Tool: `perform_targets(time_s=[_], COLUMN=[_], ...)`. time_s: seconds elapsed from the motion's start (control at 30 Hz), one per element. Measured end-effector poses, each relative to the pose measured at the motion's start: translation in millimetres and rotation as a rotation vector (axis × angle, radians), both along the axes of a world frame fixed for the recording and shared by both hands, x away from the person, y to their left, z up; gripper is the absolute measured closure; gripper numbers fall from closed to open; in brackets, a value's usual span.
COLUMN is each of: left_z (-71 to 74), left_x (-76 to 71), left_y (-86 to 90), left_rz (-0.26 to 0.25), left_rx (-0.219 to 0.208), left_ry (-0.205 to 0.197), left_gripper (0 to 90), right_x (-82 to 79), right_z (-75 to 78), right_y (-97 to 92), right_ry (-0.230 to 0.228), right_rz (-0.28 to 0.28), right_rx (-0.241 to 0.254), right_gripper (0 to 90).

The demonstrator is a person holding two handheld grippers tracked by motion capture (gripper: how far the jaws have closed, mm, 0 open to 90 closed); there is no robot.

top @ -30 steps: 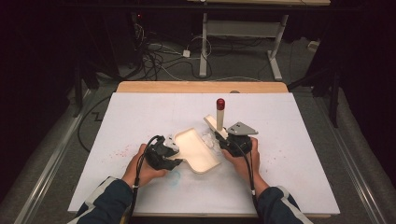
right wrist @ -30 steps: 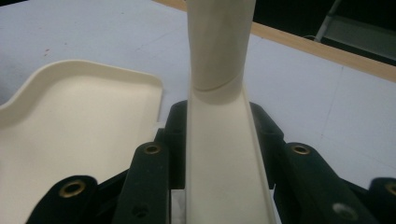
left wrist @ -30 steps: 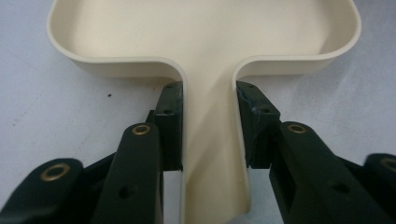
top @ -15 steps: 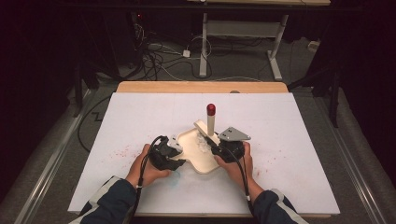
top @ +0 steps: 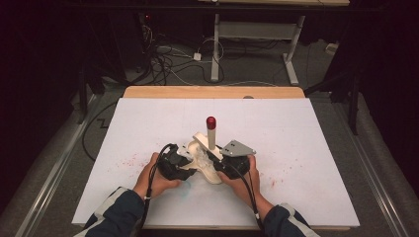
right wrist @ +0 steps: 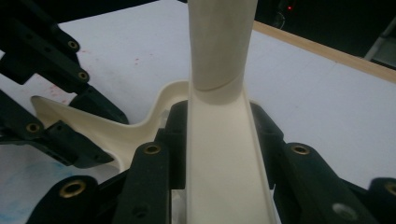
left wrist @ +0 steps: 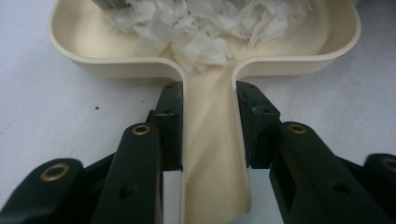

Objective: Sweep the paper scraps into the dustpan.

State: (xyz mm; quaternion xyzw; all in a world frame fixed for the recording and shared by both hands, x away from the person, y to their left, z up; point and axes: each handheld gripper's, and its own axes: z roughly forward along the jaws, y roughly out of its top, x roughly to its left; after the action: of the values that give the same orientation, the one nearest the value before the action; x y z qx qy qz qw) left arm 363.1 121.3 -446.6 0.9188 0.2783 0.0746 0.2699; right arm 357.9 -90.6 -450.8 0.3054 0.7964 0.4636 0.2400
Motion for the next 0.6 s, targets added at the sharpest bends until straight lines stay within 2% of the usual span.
perform_targets(time_s=[0.17,0.23,0.33,0.6], left_z=[-0.8,-0.7,-1.1,-2.3], left_x=[-0.4,-0.3,0.1,0.5], left_y=[-0.1,0.0,0.3,0.5], left_rz=[0.002,0.001,0.000,-0.001], left_rx=[0.000,-0.001,0.000,0.002], left_ry=[0.001,0.000,0.002,0.002], left_gripper=[63.8,63.8,63.8,63.8], right_x=[-2.0,-0.8,-1.1,1.9], right_z=[2.6,5.3,11.8,25.6], right_y=[0.4,-1.3,-6.5,-19.0], right_ry=[0.008,0.014,-0.003,-0.021], right_rz=[0.013,0.018,0.008,-0.004], right_rx=[0.006,0.024,0.058,0.090], right_gripper=[67.6,67.7,67.7,67.7])
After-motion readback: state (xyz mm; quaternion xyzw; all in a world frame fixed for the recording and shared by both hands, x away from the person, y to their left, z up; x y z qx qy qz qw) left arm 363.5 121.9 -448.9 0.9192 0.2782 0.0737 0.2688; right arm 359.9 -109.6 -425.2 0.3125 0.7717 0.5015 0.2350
